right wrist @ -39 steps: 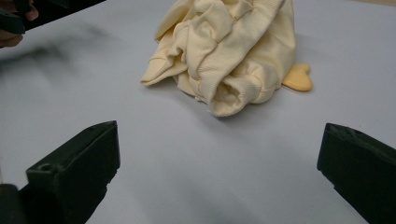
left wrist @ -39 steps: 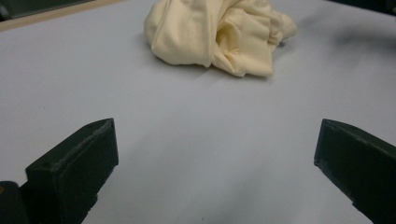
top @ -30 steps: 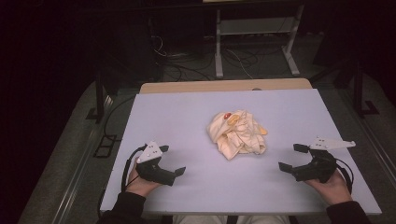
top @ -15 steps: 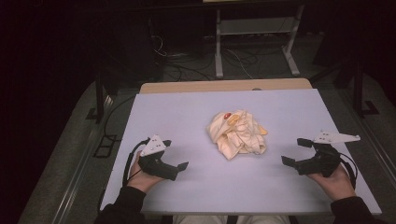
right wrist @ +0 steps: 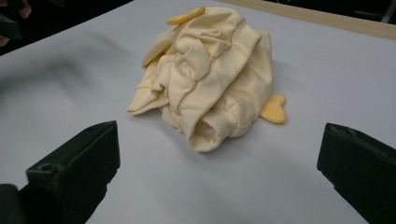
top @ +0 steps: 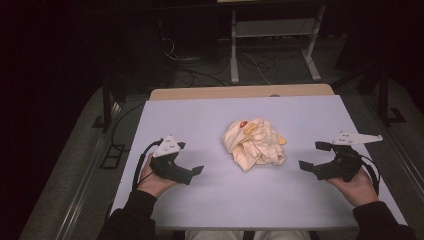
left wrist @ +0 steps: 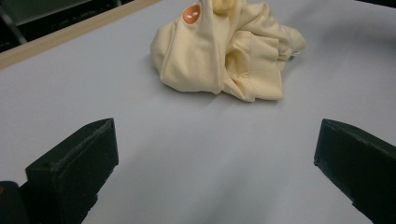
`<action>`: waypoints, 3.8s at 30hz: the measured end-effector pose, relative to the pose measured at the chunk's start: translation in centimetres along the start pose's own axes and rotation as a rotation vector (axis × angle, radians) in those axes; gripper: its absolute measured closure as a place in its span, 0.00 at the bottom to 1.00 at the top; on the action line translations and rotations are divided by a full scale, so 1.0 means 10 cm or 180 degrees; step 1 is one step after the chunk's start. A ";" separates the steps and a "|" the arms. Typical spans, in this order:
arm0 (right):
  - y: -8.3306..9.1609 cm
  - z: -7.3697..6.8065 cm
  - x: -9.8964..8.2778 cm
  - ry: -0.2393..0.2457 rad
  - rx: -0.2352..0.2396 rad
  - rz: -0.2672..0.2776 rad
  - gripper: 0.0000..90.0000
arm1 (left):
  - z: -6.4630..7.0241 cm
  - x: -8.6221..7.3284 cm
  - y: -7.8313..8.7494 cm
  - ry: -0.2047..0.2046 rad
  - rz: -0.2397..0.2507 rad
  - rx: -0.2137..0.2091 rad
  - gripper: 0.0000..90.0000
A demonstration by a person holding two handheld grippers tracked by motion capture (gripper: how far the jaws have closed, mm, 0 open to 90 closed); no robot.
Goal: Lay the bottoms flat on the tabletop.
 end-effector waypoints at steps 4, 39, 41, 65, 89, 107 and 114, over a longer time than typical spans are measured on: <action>-0.02 0.01 0.05 0.0008 -0.0009 0.0007 0.00 | -0.02 0.04 0.01 -0.0017 0.0009 -0.0001 0.00; -0.47 0.26 0.37 0.0006 -0.0073 -0.0242 0.00 | -0.29 0.34 -0.40 0.0178 0.0174 -0.0145 0.00; -0.50 0.28 0.36 -0.0022 -0.0072 -0.0271 0.00 | -0.30 0.34 -0.45 0.0186 0.0185 -0.0152 0.00; -0.83 0.19 0.16 -0.0160 0.0045 -0.0498 0.00 | -0.42 0.26 -0.88 0.0423 0.0243 -0.0119 0.00; -0.88 0.02 0.03 -0.0201 0.0350 -0.0534 0.15 | -0.21 0.23 -1.45 0.0437 0.0095 -0.0326 0.02; -0.96 -0.05 -0.13 -0.0066 0.0391 -0.0849 0.63 | -0.29 0.17 -1.45 0.0409 -0.0099 -0.0039 0.47; -0.94 -0.09 -0.12 -0.0075 0.0500 -0.0856 0.95 | -0.30 0.19 -1.48 0.0333 -0.0194 0.0068 0.76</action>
Point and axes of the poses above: each handheld gripper's, and its own axes: y roughly backward along the jaws, x roughly out of its top, z roughly to its right, the point moved 6 cm from there along -y, roughly forward along the jaws, and after that the axes turned 9 degrees about -x, right-handed, at the moved point
